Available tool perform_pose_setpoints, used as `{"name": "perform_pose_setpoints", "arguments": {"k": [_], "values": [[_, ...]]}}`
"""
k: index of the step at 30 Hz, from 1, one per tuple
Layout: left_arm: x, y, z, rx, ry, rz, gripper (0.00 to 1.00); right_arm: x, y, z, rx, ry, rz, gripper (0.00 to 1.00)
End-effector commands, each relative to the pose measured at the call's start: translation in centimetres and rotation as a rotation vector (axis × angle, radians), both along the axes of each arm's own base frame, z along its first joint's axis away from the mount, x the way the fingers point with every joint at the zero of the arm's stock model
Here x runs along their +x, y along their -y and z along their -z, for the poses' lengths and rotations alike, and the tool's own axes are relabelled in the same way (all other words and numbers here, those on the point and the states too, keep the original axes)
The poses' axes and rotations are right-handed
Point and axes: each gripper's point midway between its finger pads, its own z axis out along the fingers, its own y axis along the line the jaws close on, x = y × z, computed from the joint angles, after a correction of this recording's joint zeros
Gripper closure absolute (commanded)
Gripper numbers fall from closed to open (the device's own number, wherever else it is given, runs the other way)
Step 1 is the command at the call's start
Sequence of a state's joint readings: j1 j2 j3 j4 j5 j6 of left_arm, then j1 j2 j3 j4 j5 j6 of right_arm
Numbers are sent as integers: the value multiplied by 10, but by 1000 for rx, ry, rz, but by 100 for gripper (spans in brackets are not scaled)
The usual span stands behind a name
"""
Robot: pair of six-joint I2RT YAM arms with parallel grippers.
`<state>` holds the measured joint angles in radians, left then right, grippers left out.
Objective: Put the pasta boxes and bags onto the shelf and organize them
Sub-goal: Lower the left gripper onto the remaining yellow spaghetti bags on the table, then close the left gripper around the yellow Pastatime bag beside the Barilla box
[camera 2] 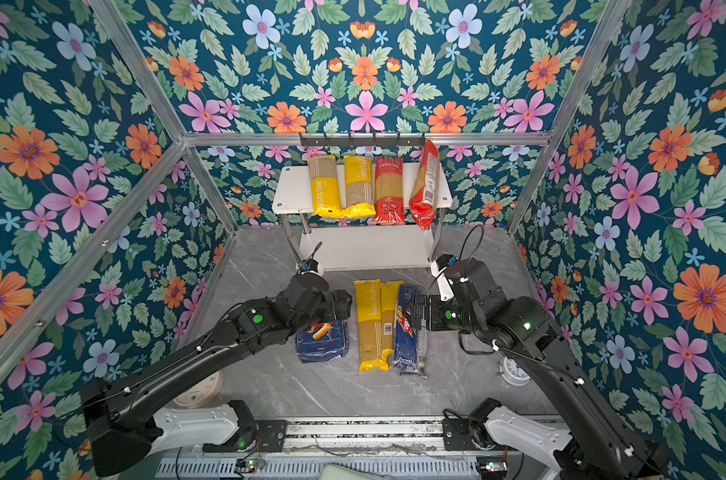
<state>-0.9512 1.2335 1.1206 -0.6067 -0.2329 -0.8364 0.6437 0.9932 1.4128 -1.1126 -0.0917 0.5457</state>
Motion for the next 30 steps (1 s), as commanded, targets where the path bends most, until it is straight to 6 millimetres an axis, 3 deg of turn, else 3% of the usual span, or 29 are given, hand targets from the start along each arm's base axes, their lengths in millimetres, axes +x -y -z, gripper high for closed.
{"name": "perform_pose_setpoints", "arguments": {"k": [1, 9, 15, 24, 30], "values": [[-4, 19, 15, -43, -23, -13, 0, -11, 12, 11, -40, -27, 43, 1], [-29, 66, 84, 9, -137, 74, 1, -31, 24, 24, -44, -49, 67, 1], [-43, 61, 134, 95, -224, 73, 1, -38, 35, 24, -76, -48, 71, 1], [-49, 69, 174, 167, -305, 106, 1, -45, 46, 29, -78, -48, 94, 1], [-48, 60, 194, 303, -339, 98, 0, -49, 52, 29, -81, -42, 113, 1]]}}
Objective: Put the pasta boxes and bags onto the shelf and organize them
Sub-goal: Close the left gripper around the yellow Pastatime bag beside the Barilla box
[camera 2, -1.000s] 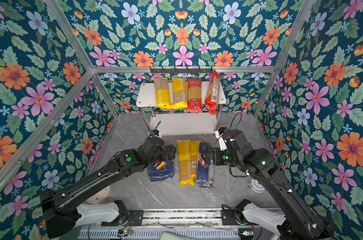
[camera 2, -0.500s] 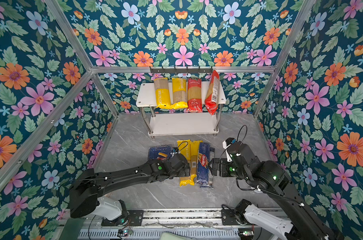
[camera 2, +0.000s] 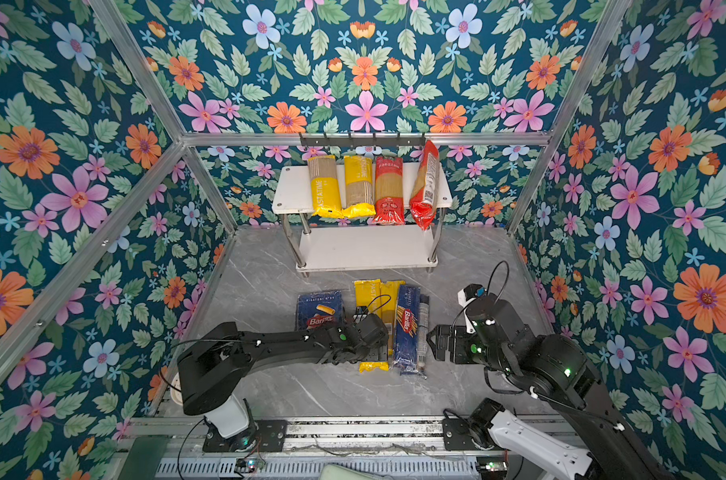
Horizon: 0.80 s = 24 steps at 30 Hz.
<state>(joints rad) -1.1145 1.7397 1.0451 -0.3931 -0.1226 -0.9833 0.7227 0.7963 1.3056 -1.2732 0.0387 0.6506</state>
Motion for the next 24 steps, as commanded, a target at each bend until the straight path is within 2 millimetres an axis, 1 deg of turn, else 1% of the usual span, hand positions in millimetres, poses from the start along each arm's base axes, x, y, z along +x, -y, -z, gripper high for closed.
{"name": "perform_pose_setpoints", "arguments": {"k": [1, 7, 11, 17, 21, 24], "values": [[-3, -18, 12, 115, -20, 14, 1, 0, 6, 2, -18, 1, 28, 1], [-4, -25, 23, 144, -37, 20, 1, 2, 7, 1, -30, 6, 33, 1], [-4, -33, 28, 154, -48, 10, 1, 7, 4, 0, -34, 10, 27, 1], [-7, -51, 28, 142, -45, -7, 1, 14, -2, -3, -50, 17, 12, 1], [-9, -55, 33, 158, -49, -1, 1, 17, -5, -3, -61, 19, 3, 1], [-5, -55, 25, 141, -20, -12, 1, 18, -6, -5, -65, 21, -2, 1]]}}
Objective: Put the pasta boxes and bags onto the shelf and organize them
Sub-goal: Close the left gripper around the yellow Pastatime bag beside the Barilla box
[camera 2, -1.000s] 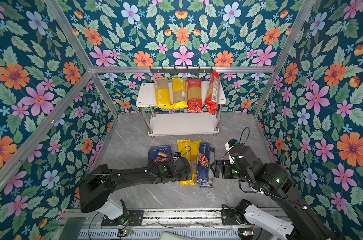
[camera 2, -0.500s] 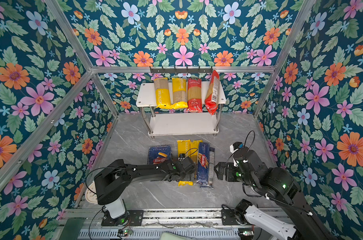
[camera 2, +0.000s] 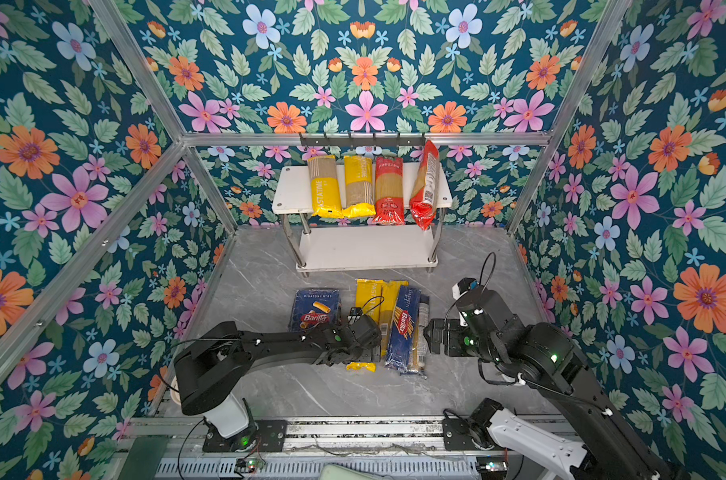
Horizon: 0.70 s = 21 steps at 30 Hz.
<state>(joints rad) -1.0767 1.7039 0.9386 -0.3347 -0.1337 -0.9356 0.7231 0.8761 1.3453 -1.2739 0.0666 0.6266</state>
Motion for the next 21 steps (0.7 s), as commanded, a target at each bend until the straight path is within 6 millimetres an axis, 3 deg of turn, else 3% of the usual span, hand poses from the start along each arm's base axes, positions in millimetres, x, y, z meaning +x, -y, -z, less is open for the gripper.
{"name": "perform_pose_setpoints", "arguments": {"k": [1, 4, 9, 21], "values": [[-7, -29, 5, 102, -20, -20, 1, 5, 0, -4, -11, 26, -1, 1], [-3, -33, -5, 83, 12, -34, 1, 5, 0, -5, -15, 28, -6, 1], [-3, -43, 2, 76, -4, -50, 1, 4, 0, -3, -18, 25, -8, 1], [5, -23, 8, 87, -10, -12, 1, 2, 5, -3, -39, 25, -11, 1]]}}
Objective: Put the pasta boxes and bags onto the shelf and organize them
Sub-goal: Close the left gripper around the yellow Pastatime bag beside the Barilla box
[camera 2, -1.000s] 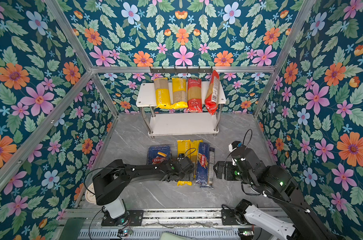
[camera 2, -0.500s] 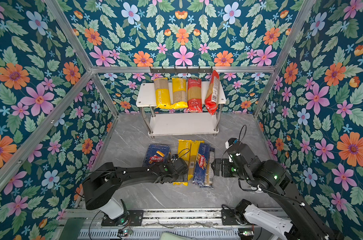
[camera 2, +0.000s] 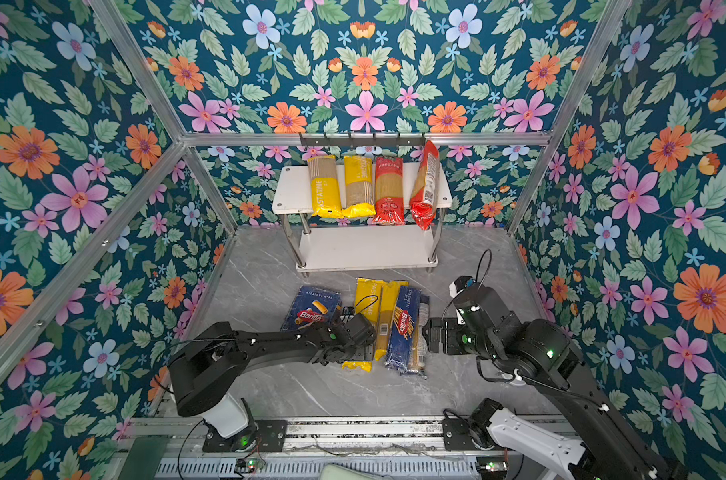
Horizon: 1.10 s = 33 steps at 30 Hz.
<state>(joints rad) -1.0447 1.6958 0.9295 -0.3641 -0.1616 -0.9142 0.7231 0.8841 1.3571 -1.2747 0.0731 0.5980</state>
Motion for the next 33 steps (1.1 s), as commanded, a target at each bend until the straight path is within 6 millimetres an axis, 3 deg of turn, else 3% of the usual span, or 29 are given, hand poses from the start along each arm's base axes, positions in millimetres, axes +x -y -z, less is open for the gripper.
{"name": "perform_pose_setpoints", "arguments": {"k": [1, 15, 25, 28, 33], "values": [[-3, -5, 8, 42, -24, 11, 1, -1, 6, 0, -25, 9, 8, 1], [-9, 4, 35, 45, -71, 29, 1, -10, 19, 4, -46, -3, 38, 1], [-32, 7, 60, 46, -111, 41, 1, -6, 16, 5, -58, -14, 32, 1], [-41, 9, 74, 48, -132, 51, 7, -5, 14, 5, -65, -21, 24, 1], [-54, 4, 93, 5, -171, 23, 31, -4, 15, 4, -84, -26, 19, 1]]}}
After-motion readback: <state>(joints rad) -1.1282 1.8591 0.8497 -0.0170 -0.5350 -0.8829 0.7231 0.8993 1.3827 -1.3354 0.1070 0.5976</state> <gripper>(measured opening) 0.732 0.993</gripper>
